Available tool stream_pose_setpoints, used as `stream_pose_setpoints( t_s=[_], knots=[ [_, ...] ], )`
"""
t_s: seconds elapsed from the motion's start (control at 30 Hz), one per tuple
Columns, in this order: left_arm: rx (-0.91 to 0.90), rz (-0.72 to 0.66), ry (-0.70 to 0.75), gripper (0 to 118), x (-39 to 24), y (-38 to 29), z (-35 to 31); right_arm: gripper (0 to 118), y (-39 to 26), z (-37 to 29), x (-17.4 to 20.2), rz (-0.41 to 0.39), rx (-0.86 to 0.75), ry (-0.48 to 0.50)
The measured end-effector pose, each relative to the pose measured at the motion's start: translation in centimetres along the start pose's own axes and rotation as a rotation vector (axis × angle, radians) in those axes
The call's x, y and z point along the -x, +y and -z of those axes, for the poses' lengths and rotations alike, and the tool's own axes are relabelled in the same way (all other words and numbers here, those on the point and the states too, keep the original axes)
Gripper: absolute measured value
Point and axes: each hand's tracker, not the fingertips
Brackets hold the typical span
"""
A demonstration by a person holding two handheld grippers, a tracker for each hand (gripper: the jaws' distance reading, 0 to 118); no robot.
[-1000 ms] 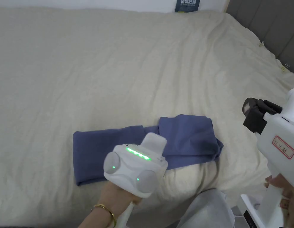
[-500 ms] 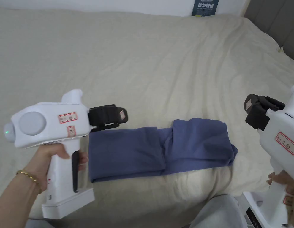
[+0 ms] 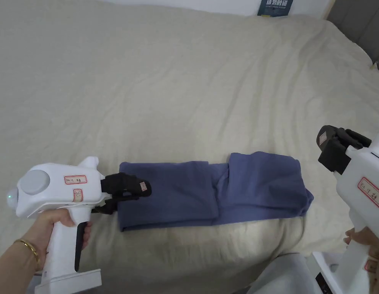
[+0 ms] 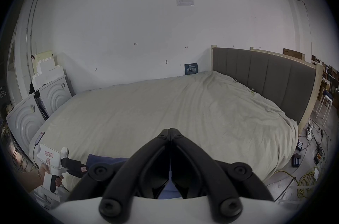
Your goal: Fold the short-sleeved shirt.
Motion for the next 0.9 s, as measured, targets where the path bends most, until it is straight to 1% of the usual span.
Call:
stream_pose_setpoints(
  t_s=[0.1,0.13,0.17,0.2,0.27,0.33,0.37,0.5,0.57,0.7,0.83,0.87,0.9],
  knots=[
    [-0.04,-0.049,-0.031,72,0.5,0.3,-0.2,3,-0.1,0.0,0.1,0.0,0.003,-0.001],
    [-0.049,-0.082,0.013,57,0.8,0.4,-0.1,3,-0.1,0.0,0.1,0.002,0.003,-0.001],
    [-0.055,-0.087,0.063,21,0.7,0.4,0.3,3,-0.1,0.0,0.1,0.002,0.007,0.001],
    [-0.048,-0.075,0.1,10,0.5,0.2,0.8,3,-0.2,0.0,0.2,0.0,0.01,0.0],
    [-0.066,-0.072,0.087,10,-0.3,-0.1,0.9,3,-0.3,0.0,0.3,-0.003,0.013,0.001],
    [-0.062,-0.028,0.15,9,-1.5,0.1,0.8,3,-0.4,0.1,0.4,-0.004,0.017,0.005],
    [-0.063,-0.032,0.159,8,-2.1,0.0,0.5,3,-0.4,0.1,0.5,-0.003,0.02,0.009],
    [-0.081,-0.048,0.133,8,-2.7,0.6,-1.8,3,-0.5,0.2,0.9,-0.002,0.022,0.022],
    [-0.09,-0.033,0.156,8,-2.9,1.0,-3.3,3,-0.5,0.3,1.1,-0.001,0.021,0.031],
    [-0.129,0.005,0.311,8,-2.1,1.5,-7.9,3,-0.5,0.5,1.5,-0.003,0.022,0.046],
    [-0.225,-0.026,0.461,8,-0.2,2.1,-13.1,3,-0.8,0.9,1.7,0.006,0.025,0.06],
    [-0.246,-0.029,0.49,8,-0.3,2.1,-14.1,3,-0.8,1.0,1.7,0.008,0.028,0.064],
    [-0.266,-0.017,0.523,8,-2.0,1.3,-15.1,3,-0.9,1.1,1.8,0.009,0.029,0.067]
  ],
)
